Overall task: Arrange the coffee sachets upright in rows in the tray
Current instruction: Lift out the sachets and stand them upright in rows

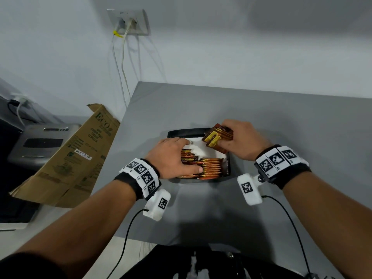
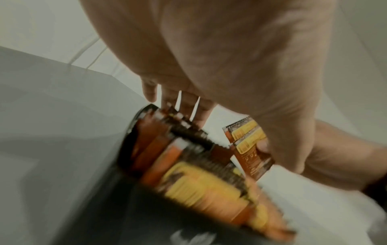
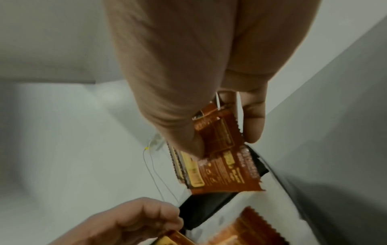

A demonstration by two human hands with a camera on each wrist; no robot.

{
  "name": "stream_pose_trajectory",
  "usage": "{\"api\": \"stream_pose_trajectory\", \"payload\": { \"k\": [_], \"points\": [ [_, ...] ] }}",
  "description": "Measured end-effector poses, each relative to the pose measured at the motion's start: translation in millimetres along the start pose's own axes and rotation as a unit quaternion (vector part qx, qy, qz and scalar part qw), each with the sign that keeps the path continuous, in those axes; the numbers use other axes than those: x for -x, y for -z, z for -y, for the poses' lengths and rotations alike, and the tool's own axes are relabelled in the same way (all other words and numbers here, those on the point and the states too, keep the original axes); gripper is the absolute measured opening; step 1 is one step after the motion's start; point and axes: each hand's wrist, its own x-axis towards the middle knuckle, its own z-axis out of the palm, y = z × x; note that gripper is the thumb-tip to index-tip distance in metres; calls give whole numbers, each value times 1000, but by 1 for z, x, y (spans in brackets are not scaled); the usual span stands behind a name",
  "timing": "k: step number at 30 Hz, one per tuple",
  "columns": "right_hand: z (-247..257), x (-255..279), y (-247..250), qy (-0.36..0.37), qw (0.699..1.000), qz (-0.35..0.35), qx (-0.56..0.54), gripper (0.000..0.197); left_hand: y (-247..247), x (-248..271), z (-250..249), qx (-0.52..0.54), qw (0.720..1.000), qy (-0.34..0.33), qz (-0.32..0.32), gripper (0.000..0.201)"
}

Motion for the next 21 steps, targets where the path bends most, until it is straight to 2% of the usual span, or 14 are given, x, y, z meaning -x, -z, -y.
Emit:
{"api": "stream_pose_trajectory", "payload": {
  "k": [2, 4, 5, 6, 8, 9, 10, 12, 14, 15, 16, 18, 20, 21],
  "points": [
    [1, 6, 2, -3, 998, -54, -36, 28, 11, 4, -9, 98, 994, 33, -24, 91],
    [10, 11, 5, 24, 989, -129, -74, 29, 24, 5, -23, 275, 956, 78, -58, 84],
    [18, 13, 8, 50, 980, -167, -94, 29, 29, 4, -32, 383, 916, 100, -68, 79],
    [26, 16, 11, 84, 970, -202, -105, 29, 34, 2, -42, 500, 856, 119, -62, 78],
    [42, 19, 13, 149, 952, -249, -94, 29, 44, 0, -60, 698, 704, 133, -2, 87],
    [47, 20, 13, 171, 948, -255, -83, 31, 48, 0, -66, 762, 635, 125, 22, 90],
    [51, 21, 12, 186, 948, -250, -72, 34, 51, 0, -71, 805, 582, 112, 34, 87],
    [54, 26, 7, 207, 953, -215, -56, 39, 56, 0, -76, 848, 523, 84, 21, 62],
    [54, 32, 2, 226, 957, -172, -55, 45, 58, -2, -77, 857, 508, 79, -12, 30],
    [54, 37, 1, 231, 959, -150, -64, 47, 55, -2, -75, 857, 506, 91, -33, 24],
    [55, 41, 1, 230, 960, -134, -82, 47, 51, -2, -73, 855, 505, 106, -50, 30],
    [60, 47, 3, 193, 961, -123, -157, 39, 44, -1, -70, 843, 524, 110, -58, 43],
    [62, 48, 6, 122, 954, -134, -238, 30, 40, 2, -70, 832, 544, 97, -50, 44],
    [61, 46, 7, 84, 952, -137, -259, 30, 39, 3, -70, 833, 545, 89, -47, 42]
  ]
}}
